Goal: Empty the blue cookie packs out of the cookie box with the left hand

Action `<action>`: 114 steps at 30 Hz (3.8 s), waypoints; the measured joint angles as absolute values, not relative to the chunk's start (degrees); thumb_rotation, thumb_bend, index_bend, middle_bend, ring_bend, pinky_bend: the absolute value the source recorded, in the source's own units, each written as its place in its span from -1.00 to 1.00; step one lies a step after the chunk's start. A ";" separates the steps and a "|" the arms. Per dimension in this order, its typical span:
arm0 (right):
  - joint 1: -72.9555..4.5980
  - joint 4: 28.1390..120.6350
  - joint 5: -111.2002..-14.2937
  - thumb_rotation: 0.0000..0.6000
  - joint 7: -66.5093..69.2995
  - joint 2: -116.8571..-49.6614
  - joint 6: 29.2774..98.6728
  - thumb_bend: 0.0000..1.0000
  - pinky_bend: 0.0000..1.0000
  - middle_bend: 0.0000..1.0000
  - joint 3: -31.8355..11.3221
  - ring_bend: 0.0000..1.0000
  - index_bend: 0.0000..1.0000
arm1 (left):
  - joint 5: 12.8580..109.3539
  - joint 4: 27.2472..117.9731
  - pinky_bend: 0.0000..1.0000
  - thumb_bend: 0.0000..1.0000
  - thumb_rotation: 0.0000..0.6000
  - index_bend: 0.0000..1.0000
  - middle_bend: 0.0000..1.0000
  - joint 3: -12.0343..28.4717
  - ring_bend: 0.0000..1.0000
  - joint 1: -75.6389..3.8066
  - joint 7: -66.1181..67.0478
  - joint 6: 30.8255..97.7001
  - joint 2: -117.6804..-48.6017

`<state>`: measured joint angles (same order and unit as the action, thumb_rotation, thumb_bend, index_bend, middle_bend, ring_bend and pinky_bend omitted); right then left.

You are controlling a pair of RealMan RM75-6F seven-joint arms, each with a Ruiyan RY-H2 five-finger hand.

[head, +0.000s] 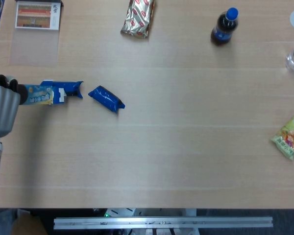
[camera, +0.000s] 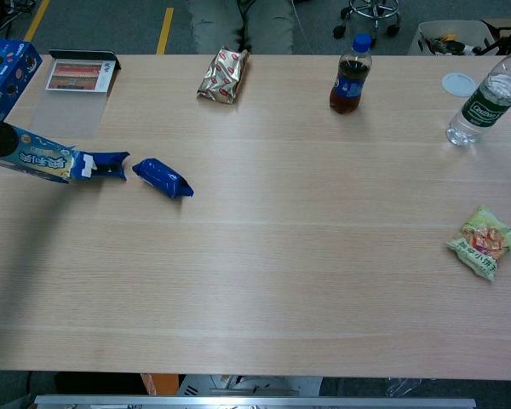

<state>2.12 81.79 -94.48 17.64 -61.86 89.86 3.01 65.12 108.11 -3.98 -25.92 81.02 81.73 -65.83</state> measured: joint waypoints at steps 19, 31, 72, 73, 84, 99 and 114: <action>2.71 81.18 -93.73 1.00 18.28 -61.77 90.12 -0.48 -0.20 -0.29 3.18 -0.36 -0.26 | 65.92 117.67 0.13 -0.46 1.00 -0.52 -0.25 -5.21 -0.28 -29.22 69.72 70.69 -64.59; 2.53 80.80 -93.68 1.00 18.50 -62.07 89.77 -0.48 -0.20 -0.29 3.14 -0.36 -0.26 | 64.14 121.89 0.13 -0.46 1.00 -0.52 -0.25 -4.53 -0.28 -30.73 60.59 66.38 -62.24; 2.67 81.79 -93.57 1.00 17.68 -61.55 89.89 -0.48 -0.20 -0.29 3.04 -0.36 -0.26 | 68.59 116.41 0.13 -0.46 1.00 -0.50 -0.27 3.50 -0.29 -30.11 5.30 56.28 -58.24; 2.67 81.81 -93.53 1.00 17.66 -61.54 89.88 -0.48 -0.20 -0.29 3.03 -0.36 -0.26 | 68.77 116.24 0.13 -0.46 1.00 -0.50 -0.27 3.60 -0.29 -30.08 3.86 55.84 -58.14; 2.85 81.96 -93.38 1.00 17.63 -61.38 90.00 -0.48 -0.20 -0.29 3.03 -0.36 -0.26 | 71.41 114.39 -0.20 -0.46 1.00 -0.95 -0.80 3.40 -0.74 -30.58 -3.83 50.94 -57.06; 2.86 81.90 -93.40 1.00 17.72 -61.46 89.91 -0.48 -0.20 -0.29 3.04 -0.36 -0.26 | 71.74 111.71 -0.67 -0.46 1.00 -1.00 -1.00 3.10 -1.00 -30.53 1.46 53.33 -58.49; 3.28 81.81 -93.32 1.00 18.08 -61.28 90.71 -0.48 -0.20 -0.29 2.90 -0.36 -0.26 | 75.28 110.10 -0.67 -0.46 1.00 -1.00 -1.00 2.34 -1.00 -28.42 7.77 60.61 -60.46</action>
